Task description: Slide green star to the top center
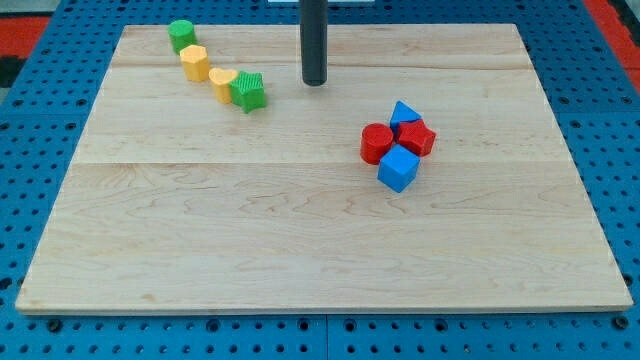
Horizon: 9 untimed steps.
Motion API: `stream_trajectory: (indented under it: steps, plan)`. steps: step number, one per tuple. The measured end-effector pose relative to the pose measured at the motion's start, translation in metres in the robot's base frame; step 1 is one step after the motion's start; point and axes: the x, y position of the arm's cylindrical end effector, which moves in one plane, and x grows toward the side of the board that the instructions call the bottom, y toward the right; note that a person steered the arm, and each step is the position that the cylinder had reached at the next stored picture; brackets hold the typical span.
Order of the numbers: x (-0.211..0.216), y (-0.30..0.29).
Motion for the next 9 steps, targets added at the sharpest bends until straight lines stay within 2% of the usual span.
stream_trajectory:
  steps: [3, 4, 6, 9]
  plan:
    - [0.055, -0.025]
    - [0.071, -0.059]
    - [0.074, -0.121]
    - [0.048, -0.121]
